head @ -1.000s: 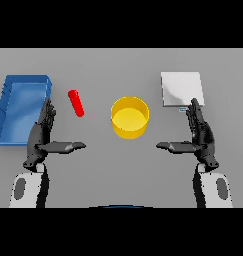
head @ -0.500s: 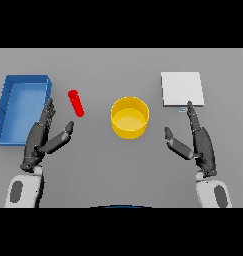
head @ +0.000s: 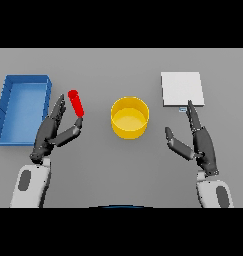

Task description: Pick up the red beaker and tilt it to pour out 1 green nut into yellow bowl. Pick up the yellow bowl and place it on the metallic measuring scale.

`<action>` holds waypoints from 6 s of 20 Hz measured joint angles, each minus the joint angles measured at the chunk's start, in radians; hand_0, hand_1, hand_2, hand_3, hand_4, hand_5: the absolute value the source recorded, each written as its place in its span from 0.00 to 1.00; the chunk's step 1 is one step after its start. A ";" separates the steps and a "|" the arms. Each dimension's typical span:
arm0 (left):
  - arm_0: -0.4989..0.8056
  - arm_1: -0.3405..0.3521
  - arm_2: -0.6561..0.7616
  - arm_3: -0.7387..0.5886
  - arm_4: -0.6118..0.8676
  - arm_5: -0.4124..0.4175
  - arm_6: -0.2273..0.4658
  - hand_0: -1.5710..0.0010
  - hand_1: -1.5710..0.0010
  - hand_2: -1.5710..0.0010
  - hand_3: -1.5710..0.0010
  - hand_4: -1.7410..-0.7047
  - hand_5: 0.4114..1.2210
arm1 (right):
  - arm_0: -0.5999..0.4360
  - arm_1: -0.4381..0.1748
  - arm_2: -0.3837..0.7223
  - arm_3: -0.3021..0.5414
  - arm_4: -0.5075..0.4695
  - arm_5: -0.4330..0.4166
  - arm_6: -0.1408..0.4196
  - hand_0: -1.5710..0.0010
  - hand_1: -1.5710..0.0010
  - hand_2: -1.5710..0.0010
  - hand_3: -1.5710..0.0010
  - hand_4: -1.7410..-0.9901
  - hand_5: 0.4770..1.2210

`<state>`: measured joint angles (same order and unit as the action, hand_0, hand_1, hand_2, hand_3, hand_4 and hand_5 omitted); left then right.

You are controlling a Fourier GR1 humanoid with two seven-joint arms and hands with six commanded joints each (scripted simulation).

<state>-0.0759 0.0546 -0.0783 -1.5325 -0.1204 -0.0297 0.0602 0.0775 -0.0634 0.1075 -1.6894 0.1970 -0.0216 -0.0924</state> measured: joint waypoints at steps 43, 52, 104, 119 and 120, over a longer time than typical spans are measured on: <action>-0.480 -0.031 0.131 0.582 -0.009 0.162 -0.257 0.02 0.02 0.02 0.02 0.03 0.85 | -0.007 -0.001 0.001 0.012 0.007 0.001 -0.021 1.00 1.00 1.00 1.00 0.65 0.26; -0.548 0.107 -0.117 0.455 -0.211 0.098 -0.064 0.01 0.01 0.01 0.01 0.01 0.87 | 0.001 -0.010 0.012 -0.010 0.047 -0.014 0.000 1.00 1.00 1.00 1.00 0.66 0.30; -1.470 0.172 -1.292 0.941 -1.048 -0.179 -0.210 0.00 0.00 0.00 0.00 0.02 1.00 | 0.003 0.017 0.012 0.004 0.057 -0.042 -0.033 1.00 1.00 1.00 1.00 0.78 0.24; -1.591 0.451 -0.611 1.451 -0.270 -0.019 -0.042 0.00 0.00 0.00 0.06 0.00 1.00 | -0.042 0.029 0.014 0.025 0.033 -0.032 -0.043 1.00 1.00 1.00 1.00 0.88 0.20; -1.565 0.471 -0.573 1.467 -0.214 -0.008 -0.037 0.00 0.00 0.00 0.05 0.00 1.00 | -0.042 0.031 0.013 0.023 0.019 -0.023 -0.046 1.00 1.00 1.00 1.00 0.88 0.21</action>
<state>-1.6411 0.5253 -0.6513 -0.0659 -0.3345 -0.0374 0.0231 0.0359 -0.0326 0.1201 -1.6662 0.2162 -0.0449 -0.1386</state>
